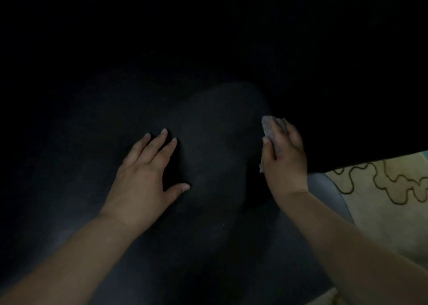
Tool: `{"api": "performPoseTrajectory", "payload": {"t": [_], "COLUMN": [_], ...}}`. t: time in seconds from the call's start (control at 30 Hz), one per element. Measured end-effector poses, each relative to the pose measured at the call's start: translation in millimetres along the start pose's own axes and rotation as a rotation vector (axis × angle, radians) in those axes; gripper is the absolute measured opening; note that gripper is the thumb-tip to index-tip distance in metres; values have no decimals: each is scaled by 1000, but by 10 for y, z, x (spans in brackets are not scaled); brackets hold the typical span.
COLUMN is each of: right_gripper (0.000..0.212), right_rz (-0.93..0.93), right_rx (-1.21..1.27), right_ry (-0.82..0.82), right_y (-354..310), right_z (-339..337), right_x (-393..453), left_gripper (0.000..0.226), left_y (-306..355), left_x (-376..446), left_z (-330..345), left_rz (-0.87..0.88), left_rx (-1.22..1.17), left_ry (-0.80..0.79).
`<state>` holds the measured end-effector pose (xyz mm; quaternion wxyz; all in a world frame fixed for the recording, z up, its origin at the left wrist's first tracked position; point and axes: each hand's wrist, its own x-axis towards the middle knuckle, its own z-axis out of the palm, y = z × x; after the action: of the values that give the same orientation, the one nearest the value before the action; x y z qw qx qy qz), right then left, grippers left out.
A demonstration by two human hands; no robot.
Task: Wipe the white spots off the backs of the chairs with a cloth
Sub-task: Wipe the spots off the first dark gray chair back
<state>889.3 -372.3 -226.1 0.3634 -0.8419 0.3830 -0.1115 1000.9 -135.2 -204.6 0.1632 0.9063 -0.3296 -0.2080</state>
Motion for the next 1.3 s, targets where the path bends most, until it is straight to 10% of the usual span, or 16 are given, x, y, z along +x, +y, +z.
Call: {"api": "performPoseTrajectory", "payload": {"t": [0.27,0.73,1.1,1.3], "right_gripper": [40,41,39,19], "right_rz": [104,-91,-307,-124], "right_rx": [4,222,-87,201], "right_ry": [165,-119,-192,-217], "right_y": [-219,-965,-1402,-1717], "right_z": [280,851,1257,1618], "right_x": [384,1185,1349,1302], "left_gripper": [93,87,86,85], "left_y": [-144,-472,-813,-918], "left_x": [24,181,105,-37], "left_z": [-75,-229,-375,-387], "left_rz": [-40,-194,-350,-400], "left_rx": [1,-17,-36,-66], "left_ry": [17,137,146,171]}}
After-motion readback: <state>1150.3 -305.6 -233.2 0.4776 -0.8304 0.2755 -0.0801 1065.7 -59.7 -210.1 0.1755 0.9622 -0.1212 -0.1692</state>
